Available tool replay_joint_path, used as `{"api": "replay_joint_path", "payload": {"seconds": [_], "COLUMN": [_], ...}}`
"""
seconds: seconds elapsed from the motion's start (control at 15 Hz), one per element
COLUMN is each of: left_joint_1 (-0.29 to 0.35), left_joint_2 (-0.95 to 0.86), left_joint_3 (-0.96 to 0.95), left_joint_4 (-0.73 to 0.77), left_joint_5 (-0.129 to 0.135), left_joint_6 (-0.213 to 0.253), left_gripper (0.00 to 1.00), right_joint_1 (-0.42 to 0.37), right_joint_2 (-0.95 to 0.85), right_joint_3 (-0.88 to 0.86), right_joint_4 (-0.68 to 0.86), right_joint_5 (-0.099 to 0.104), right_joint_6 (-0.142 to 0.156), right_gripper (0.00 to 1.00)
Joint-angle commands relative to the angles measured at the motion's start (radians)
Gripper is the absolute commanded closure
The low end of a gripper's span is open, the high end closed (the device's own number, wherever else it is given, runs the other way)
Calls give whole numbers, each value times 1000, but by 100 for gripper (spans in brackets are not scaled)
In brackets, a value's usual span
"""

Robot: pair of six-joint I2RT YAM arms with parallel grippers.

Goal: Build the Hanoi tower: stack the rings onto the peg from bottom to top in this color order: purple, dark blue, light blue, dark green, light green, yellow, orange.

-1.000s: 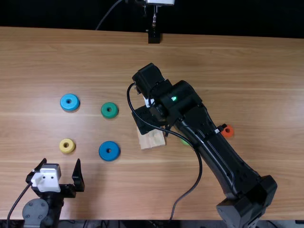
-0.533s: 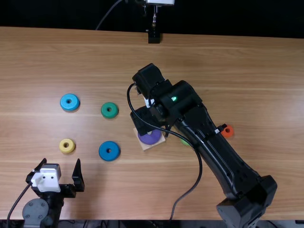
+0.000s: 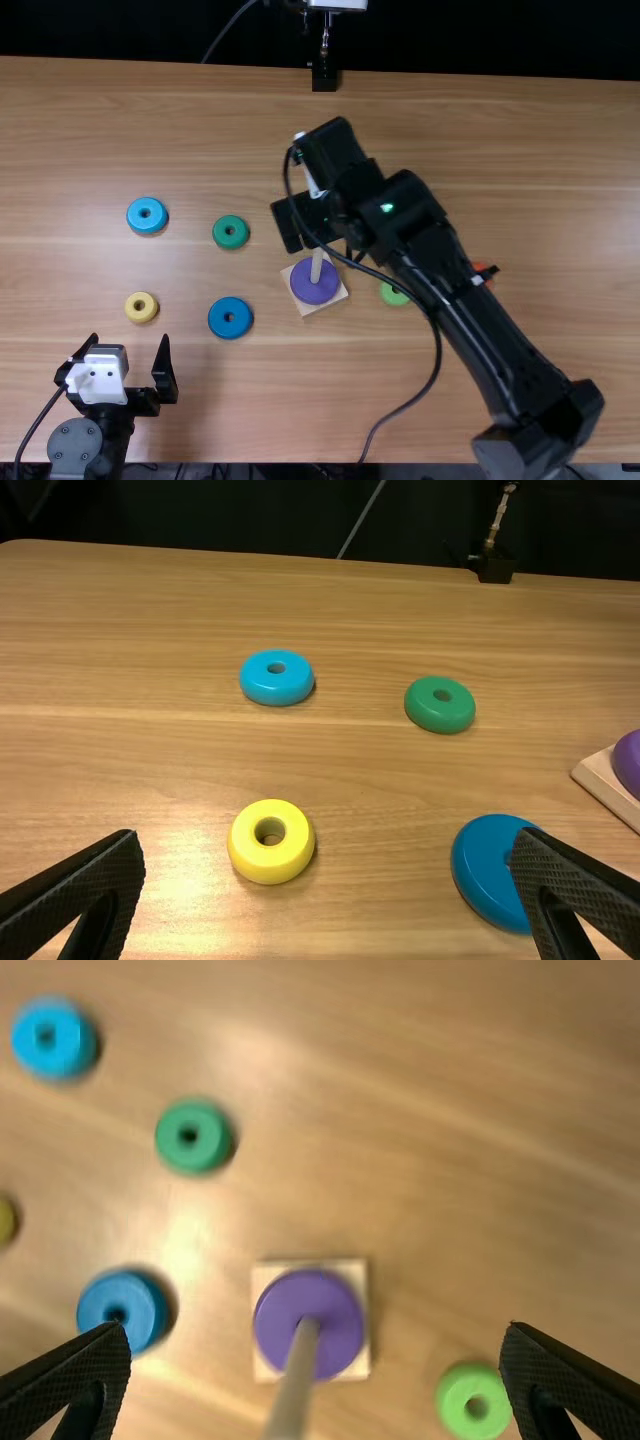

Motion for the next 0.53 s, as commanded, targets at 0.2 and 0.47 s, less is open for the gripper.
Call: {"api": "replay_joint_path", "payload": {"seconds": [0.2,0.47], "left_joint_1": [11,11], "left_joint_2": [-11,-11], "left_joint_3": [-104,-104], "left_joint_4": [-80,-80], "left_joint_5": [-3,-3], "left_joint_6": [10,10], "left_gripper": [0,0], "right_joint_1": [-167,-322], "right_joint_2": [-275,-540], "right_joint_3": [-265,-627], "right_joint_4": [279,533], "right_joint_5": [23,28], "right_joint_6": [4,-1], "right_gripper": [0,0]}}
